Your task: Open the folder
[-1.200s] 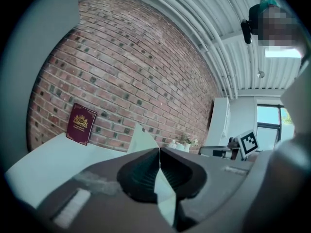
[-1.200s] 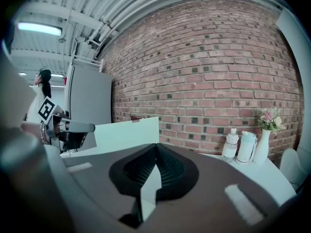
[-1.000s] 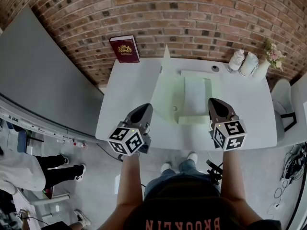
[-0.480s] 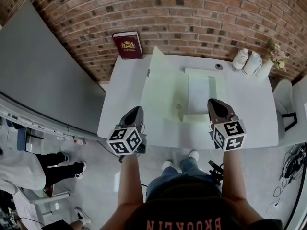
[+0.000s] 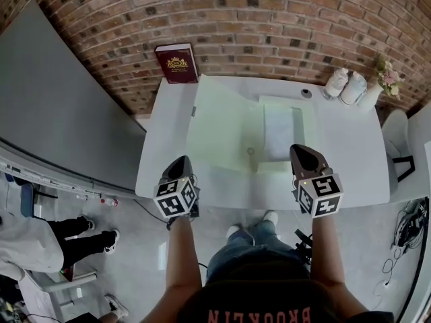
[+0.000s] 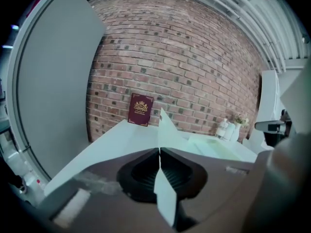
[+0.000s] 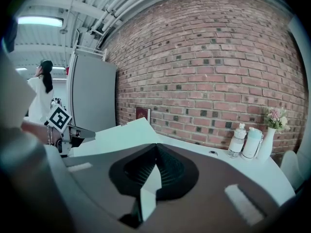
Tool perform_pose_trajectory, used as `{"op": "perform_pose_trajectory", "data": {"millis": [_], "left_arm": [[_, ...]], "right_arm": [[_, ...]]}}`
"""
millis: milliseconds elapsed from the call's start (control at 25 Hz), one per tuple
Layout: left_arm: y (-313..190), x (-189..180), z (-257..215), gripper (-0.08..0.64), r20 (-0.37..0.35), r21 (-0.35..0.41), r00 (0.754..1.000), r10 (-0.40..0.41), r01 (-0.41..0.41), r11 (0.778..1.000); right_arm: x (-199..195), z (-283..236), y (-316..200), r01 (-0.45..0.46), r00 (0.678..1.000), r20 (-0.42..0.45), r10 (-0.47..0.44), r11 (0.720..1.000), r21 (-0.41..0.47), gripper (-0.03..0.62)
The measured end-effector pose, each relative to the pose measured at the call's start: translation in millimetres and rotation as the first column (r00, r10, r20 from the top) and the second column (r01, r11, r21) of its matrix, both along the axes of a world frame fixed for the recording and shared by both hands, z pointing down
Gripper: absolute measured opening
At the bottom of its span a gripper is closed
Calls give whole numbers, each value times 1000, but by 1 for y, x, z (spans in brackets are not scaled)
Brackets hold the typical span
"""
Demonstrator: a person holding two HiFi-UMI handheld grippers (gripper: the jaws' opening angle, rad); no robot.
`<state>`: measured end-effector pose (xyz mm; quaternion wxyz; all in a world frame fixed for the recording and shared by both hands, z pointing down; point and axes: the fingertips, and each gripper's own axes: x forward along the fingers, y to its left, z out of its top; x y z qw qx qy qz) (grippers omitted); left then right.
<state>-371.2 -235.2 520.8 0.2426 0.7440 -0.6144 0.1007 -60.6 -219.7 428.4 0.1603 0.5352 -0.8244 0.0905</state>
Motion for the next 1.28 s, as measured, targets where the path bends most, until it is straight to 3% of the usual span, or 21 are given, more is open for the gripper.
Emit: {"op": "perform_pose_trajectory", "data": {"millis": [200,480,760,960,1120,1280], "left_arm": [[-2,-11,23,14,99,-60,995,-12,18,998],[-6,-26,57,20,178,-148,984,-4,31,988],[-13,-38,89,25,285,-214,957,64,-2,977],[-13,-41,116,26,322,-297,940,114,-14,955],[-14,-46,133,-1,387,-345,907,164,-22,938],[-17,-45,144,-2,386,-370,905,181,-28,929]], "right_arm": [[-2,8,2,-11,1000,-3,11,1000,-12,-2],[-7,19,4,-25,1000,-7,25,999,-40,-2],[-16,34,4,-40,999,-11,39,997,-73,-2],[-23,46,1,-39,999,-14,38,994,-97,-2],[-29,54,0,-36,999,-21,34,993,-115,-2],[-32,58,-1,-33,999,-33,29,991,-129,-2]]}}
